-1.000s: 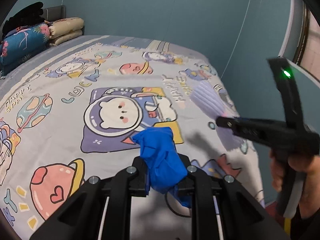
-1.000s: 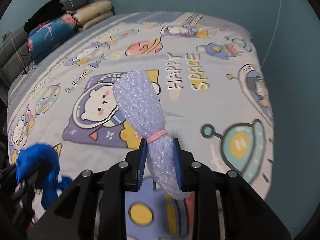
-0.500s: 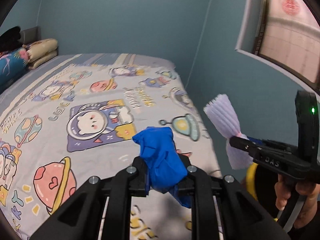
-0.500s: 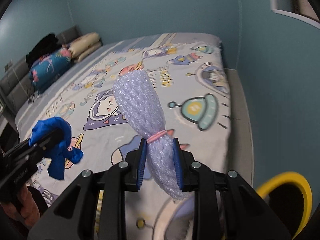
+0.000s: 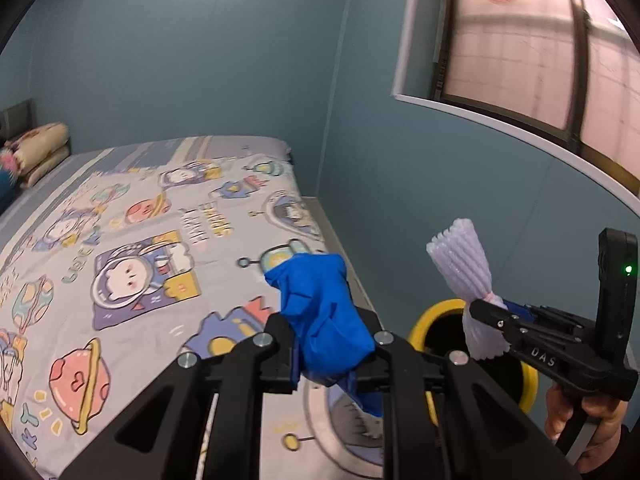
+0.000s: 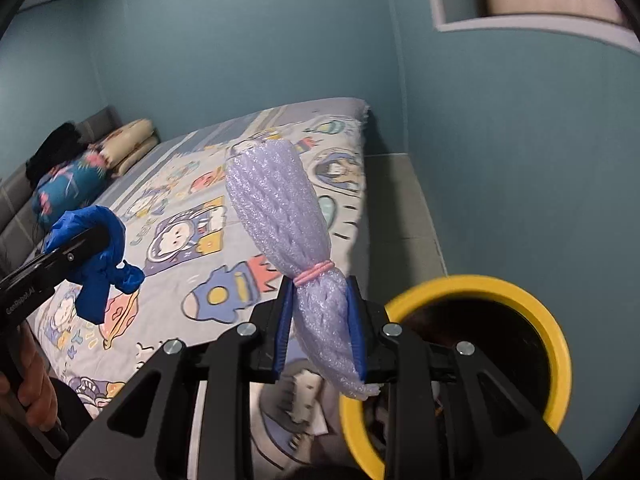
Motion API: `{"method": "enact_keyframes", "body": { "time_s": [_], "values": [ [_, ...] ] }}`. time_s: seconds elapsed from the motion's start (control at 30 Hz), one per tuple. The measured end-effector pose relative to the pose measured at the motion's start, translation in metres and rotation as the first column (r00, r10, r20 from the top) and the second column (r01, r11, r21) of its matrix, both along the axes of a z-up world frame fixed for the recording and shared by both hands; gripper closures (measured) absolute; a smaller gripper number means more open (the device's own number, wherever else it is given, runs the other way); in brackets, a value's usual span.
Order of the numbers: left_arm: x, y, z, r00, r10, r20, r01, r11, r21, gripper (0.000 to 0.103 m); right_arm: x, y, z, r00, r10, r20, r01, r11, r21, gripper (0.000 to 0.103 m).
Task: Collect trash
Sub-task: 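Carry the blue bag and foam mesh over the bin with both tools, then open both tools to drop the blue bag and foam mesh into the bin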
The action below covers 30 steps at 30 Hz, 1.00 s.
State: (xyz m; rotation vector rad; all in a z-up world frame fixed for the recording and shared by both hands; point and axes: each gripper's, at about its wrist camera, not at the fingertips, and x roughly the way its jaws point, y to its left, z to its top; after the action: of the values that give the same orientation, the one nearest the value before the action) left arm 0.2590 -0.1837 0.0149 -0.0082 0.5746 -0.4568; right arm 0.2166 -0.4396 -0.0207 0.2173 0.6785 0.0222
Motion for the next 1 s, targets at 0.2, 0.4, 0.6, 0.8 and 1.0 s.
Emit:
{"method": "enact_keyframes", "body": {
  "time_s": [0.2, 0.4, 0.6, 0.8, 1.0],
  "values": [
    [-0.012, -0.057, 0.002, 0.996, -0.092, 0.015, 0.092, 0.995, 0.029, 0.088, -0.026, -0.045, -0.015, 0.995, -0.093, -0.025, 0.093, 0.995, 0.022, 0.079],
    [-0.018, -0.106, -0.01, 0.985, -0.173, -0.01, 0.173, 0.984, 0.048, 0.088, -0.046, -0.079, -0.029, 0.985, -0.163, -0.05, 0.164, 0.986, 0.015, 0.079],
    [-0.022, -0.142, -0.023, 0.974, -0.223, -0.034, 0.225, 0.972, 0.066, 0.088, -0.056, -0.102, -0.045, 0.976, -0.202, -0.082, 0.206, 0.978, 0.037, 0.078],
    [-0.009, -0.168, -0.043, 0.965, -0.248, -0.086, 0.255, 0.963, 0.086, 0.088, -0.051, -0.113, -0.066, 0.964, -0.224, -0.141, 0.235, 0.97, 0.065, 0.078],
    [0.02, -0.199, -0.083, 0.928, -0.287, -0.235, 0.312, 0.947, 0.073, 0.087, -0.042, -0.128, -0.087, 0.95, -0.237, -0.201, 0.258, 0.962, 0.084, 0.076]
  ]
}}
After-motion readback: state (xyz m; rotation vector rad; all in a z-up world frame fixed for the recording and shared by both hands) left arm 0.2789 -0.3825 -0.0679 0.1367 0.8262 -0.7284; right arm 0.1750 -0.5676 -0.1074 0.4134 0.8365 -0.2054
